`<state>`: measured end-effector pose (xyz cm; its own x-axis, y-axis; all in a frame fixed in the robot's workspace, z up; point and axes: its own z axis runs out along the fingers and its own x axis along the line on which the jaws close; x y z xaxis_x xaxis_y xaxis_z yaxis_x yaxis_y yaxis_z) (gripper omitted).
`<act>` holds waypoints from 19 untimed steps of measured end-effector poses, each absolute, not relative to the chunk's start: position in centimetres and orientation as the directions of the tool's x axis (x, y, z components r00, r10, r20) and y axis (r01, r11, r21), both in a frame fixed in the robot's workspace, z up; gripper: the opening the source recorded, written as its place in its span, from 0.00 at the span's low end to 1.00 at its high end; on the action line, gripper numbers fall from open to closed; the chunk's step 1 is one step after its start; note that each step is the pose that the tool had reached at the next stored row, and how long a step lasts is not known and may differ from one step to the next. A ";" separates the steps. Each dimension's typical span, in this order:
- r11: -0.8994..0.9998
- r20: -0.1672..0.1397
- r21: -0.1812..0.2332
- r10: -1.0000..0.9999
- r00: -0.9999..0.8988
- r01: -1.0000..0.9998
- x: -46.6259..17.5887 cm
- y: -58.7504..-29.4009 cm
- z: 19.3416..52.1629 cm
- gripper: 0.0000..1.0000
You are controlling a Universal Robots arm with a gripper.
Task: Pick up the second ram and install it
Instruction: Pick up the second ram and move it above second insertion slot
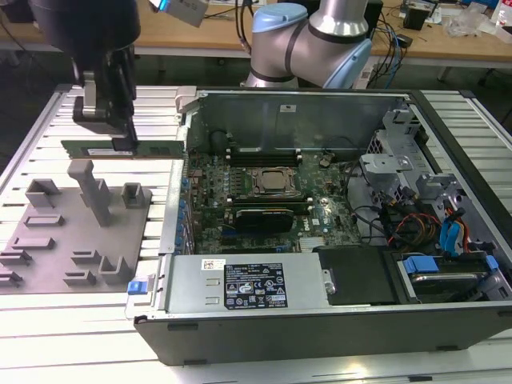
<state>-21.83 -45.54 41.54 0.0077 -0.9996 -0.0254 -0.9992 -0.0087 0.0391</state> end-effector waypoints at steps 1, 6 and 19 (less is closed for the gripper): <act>-0.009 -0.025 0.039 -1.000 0.008 -0.999 -21.3 -45.5 41.5 0.13; -0.009 -0.025 0.040 -1.000 0.008 -0.999 -19.8 -45.5 41.5 0.13; -0.009 -0.025 0.045 -1.000 0.008 -0.999 -16.0 -45.5 41.5 0.13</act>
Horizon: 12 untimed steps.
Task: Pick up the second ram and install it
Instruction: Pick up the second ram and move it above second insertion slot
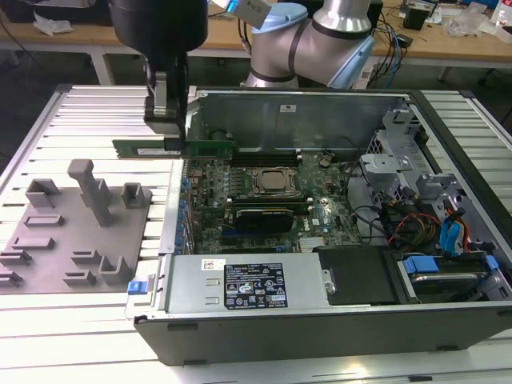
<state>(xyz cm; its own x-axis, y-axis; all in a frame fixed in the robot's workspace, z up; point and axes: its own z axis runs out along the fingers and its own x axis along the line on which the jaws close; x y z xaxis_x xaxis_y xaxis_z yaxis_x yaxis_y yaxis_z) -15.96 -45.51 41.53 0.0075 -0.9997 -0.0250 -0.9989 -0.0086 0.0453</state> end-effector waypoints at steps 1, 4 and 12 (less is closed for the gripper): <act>-0.009 -0.025 0.046 -1.000 0.007 -0.999 -15.7 -45.5 41.5 0.13; -0.009 -0.025 0.048 -1.000 0.007 -0.999 -14.7 -45.5 41.5 0.13; -0.009 -0.025 0.051 -1.000 0.007 -0.999 -12.7 -45.4 41.5 0.13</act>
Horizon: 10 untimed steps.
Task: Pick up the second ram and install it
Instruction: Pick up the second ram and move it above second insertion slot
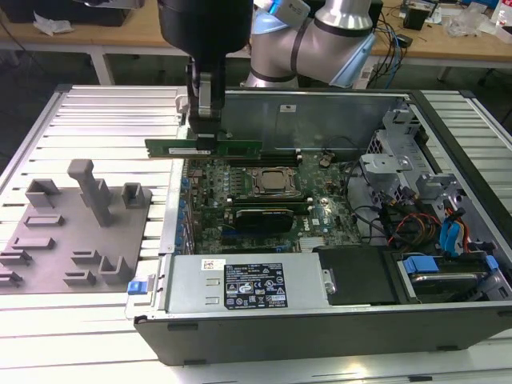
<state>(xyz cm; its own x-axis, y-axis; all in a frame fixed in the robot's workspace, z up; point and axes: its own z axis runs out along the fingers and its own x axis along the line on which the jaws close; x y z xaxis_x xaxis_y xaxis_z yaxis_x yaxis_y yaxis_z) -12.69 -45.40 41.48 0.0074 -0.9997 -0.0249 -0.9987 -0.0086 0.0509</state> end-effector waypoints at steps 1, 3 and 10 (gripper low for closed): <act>-0.009 -0.025 0.051 -1.000 0.007 -0.999 -12.5 -45.4 41.5 0.13; -0.009 -0.025 0.051 -1.000 0.007 -0.999 -12.1 -45.4 41.5 0.13; -0.009 -0.025 0.054 -1.000 0.007 -0.999 -10.3 -45.3 41.4 0.13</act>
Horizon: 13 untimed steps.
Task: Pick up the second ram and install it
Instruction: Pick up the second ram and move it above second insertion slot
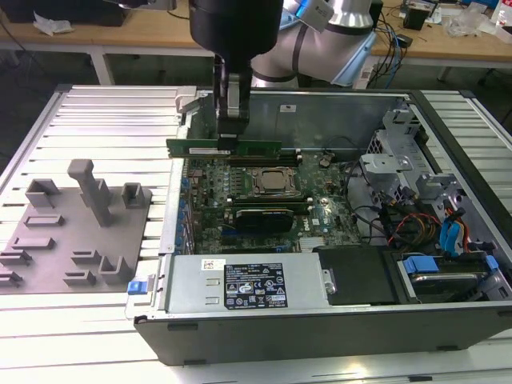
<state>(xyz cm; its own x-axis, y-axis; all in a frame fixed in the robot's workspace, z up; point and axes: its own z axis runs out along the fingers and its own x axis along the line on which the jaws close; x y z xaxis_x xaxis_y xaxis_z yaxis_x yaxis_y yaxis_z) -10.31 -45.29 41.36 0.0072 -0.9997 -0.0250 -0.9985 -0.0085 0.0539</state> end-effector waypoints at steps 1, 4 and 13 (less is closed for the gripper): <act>-0.009 -0.025 0.055 -1.000 0.007 -0.998 -10.0 -45.3 41.3 0.13; -0.009 -0.025 0.056 -1.000 0.007 -0.998 -9.4 -45.3 41.2 0.13; -0.009 -0.025 0.060 -1.000 0.007 -0.998 -7.6 -45.1 40.7 0.13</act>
<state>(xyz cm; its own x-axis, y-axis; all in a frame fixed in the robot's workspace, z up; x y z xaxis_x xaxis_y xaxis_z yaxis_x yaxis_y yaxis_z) -7.57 -45.14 40.74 0.0071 -0.9997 -0.0251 -0.9981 -0.0086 0.0602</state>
